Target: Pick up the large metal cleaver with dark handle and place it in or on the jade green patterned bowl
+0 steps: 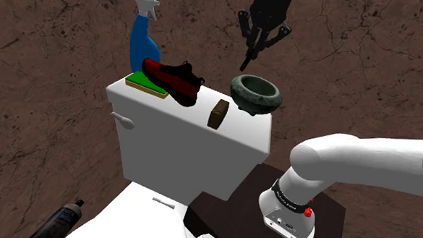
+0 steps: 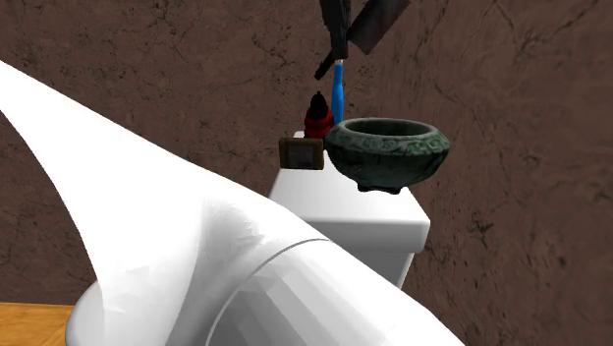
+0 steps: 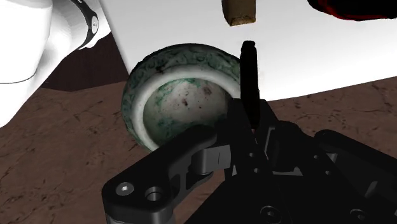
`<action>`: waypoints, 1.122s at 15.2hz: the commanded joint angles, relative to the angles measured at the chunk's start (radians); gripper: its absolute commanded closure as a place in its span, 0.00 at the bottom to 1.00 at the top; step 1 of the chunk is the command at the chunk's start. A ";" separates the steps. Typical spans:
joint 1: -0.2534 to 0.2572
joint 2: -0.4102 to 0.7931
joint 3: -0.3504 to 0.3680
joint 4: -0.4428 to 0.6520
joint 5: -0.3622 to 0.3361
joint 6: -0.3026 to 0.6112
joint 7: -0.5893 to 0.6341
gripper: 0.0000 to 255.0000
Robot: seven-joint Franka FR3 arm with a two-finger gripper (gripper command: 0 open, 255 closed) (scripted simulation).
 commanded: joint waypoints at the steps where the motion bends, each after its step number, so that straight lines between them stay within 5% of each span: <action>1: 0.004 -0.030 -0.052 -0.033 -0.025 -0.005 -0.049 1.00; 4: 0.006 -0.069 -0.131 -0.073 -0.072 -0.014 -0.124 1.00; 17: 0.029 -0.154 -0.108 -0.298 -0.042 0.127 -0.122 1.00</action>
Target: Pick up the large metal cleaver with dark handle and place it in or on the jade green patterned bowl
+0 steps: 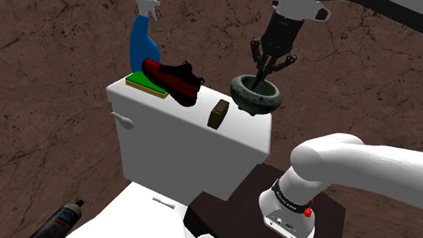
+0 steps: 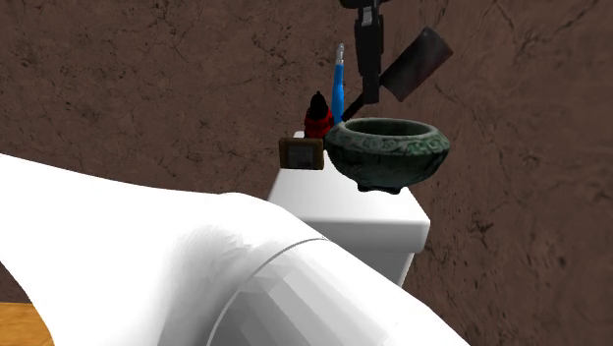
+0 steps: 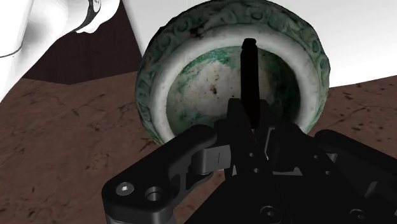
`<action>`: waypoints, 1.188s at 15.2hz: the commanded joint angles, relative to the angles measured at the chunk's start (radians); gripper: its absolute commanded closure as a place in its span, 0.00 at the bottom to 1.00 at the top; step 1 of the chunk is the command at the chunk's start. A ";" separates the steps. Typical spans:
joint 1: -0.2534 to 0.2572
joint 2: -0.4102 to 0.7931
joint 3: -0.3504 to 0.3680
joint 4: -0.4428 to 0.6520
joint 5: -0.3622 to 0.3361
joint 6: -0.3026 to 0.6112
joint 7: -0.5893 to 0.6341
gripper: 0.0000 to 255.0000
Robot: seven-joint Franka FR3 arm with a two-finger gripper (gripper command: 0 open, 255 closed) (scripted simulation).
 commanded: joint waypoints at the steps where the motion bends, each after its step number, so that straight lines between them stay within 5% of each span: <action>1: 0.003 -0.013 0.002 -0.033 0.003 0.021 -0.002 1.00; 9: 0.005 -0.018 0.004 -0.049 0.006 0.031 -0.001 1.00; 10: 0.005 -0.018 0.004 -0.049 0.006 0.031 -0.001 0.00; 15: 0.005 -0.017 0.004 -0.049 0.006 0.031 -0.001 0.00; 18: -0.005 0.020 -0.006 0.075 -0.007 -0.054 0.004 0.00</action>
